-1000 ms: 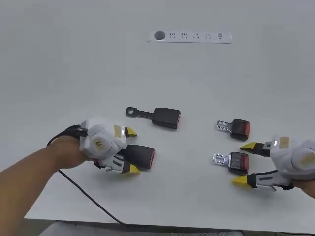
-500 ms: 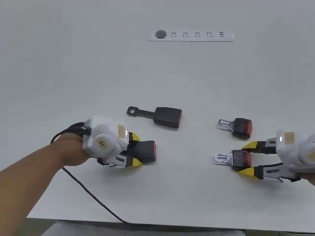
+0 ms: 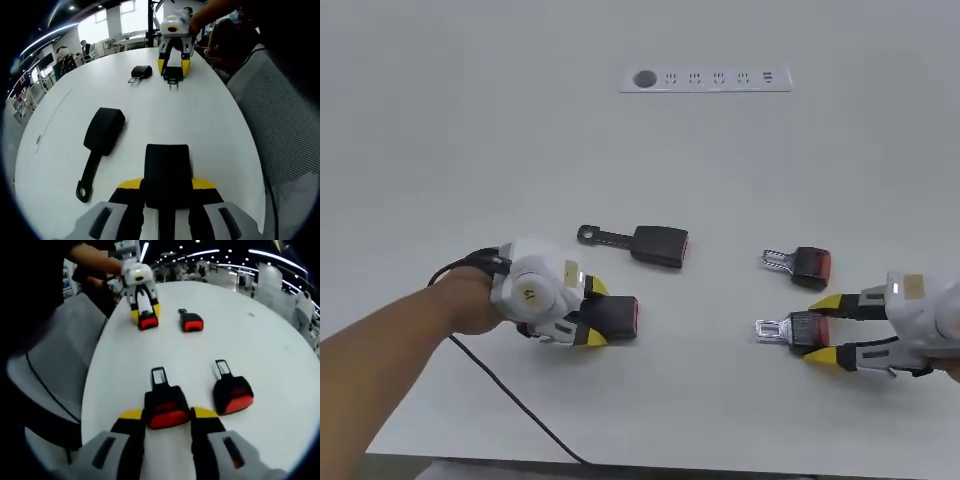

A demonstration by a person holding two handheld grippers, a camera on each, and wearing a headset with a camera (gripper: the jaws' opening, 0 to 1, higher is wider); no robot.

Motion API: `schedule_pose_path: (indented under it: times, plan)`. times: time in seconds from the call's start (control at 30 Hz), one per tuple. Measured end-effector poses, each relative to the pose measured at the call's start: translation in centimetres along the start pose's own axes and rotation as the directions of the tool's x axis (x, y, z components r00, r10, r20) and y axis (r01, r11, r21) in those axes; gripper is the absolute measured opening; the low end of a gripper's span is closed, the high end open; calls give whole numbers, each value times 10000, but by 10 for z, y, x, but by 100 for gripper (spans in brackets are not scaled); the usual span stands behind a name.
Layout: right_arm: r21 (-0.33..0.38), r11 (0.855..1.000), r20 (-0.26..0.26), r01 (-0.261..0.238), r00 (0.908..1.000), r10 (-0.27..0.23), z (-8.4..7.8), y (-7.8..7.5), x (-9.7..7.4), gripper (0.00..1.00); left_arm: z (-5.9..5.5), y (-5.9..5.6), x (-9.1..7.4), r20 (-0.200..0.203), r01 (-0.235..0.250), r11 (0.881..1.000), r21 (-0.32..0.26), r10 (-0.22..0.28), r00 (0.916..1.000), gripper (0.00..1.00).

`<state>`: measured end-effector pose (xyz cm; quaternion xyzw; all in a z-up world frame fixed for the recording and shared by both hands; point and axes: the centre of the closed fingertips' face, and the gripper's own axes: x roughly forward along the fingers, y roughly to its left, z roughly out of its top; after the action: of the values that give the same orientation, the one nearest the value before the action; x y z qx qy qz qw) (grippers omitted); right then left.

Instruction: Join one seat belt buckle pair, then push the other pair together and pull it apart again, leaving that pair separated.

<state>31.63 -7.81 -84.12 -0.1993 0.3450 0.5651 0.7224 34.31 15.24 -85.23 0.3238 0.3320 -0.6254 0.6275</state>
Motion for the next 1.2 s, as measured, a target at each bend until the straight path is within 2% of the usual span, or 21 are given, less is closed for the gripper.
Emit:
schedule_pose_path:
  times: [0.27, 0.37, 0.53, 0.87, 1.1, 1.2]
  plan:
    - [-6, 9999, 588, 172, 9981, -171, 23, 6, 25, 36, 1, 0, 1, -84, 87, 10000, 23, -87, 9999, 35]
    - [34, 9998, 767, 172, 9969, -174, 30, 5, 38, 36, 1, 0, 1, -84, 87, 10000, -5, -88, 9999, 35]
    - [-9, 10000, 1076, 65, 9942, -64, 42, 6, 49, 35, 0, 0, 1, -96, 84, 10000, -44, -84, 9999, 35]
    - [152, 9997, 1307, 166, 9912, -184, 59, 7, 70, 35, -1, 1, 0, -185, 181, 9998, -40, -182, 9997, 35]
    - [61, 9997, 1558, 240, 9875, -246, 81, 12, 92, 35, -2, 0, -1, -372, 305, 9995, 25, -304, 9988, 35]
    - [28, 9997, 1486, 223, 9886, -224, 87, 14, 101, 35, -2, 0, -1, -416, 339, 9994, 35, -337, 9986, 35]
